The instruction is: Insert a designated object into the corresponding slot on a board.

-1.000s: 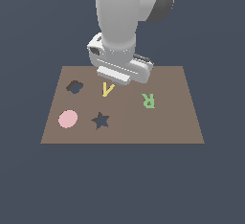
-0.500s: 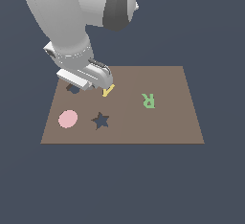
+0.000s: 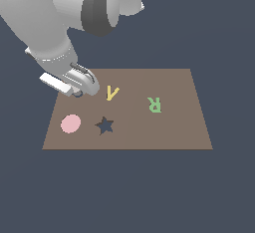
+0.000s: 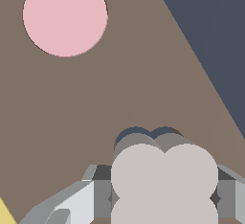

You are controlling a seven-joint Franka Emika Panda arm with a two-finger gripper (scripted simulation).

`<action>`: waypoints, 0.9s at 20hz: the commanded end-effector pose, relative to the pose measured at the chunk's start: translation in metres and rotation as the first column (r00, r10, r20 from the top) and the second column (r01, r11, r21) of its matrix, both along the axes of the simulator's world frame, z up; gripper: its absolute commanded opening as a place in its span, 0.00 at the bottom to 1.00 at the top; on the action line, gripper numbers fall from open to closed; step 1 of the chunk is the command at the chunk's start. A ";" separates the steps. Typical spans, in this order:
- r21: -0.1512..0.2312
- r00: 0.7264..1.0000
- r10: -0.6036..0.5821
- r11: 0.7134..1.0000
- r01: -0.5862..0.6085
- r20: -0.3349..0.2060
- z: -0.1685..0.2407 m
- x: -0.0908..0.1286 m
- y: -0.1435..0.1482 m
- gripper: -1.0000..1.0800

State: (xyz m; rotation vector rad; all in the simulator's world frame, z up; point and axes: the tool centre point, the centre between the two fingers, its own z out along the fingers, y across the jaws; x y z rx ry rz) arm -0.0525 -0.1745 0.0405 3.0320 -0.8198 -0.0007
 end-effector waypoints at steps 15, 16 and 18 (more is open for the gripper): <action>0.000 1.000 0.000 1.000 0.000 0.000 -0.010 0.001 -0.001 0.96; 0.000 1.000 0.000 1.000 0.000 0.000 -0.010 0.001 -0.001 0.96; 0.000 1.000 0.000 1.000 0.000 0.000 -0.010 0.001 -0.001 0.96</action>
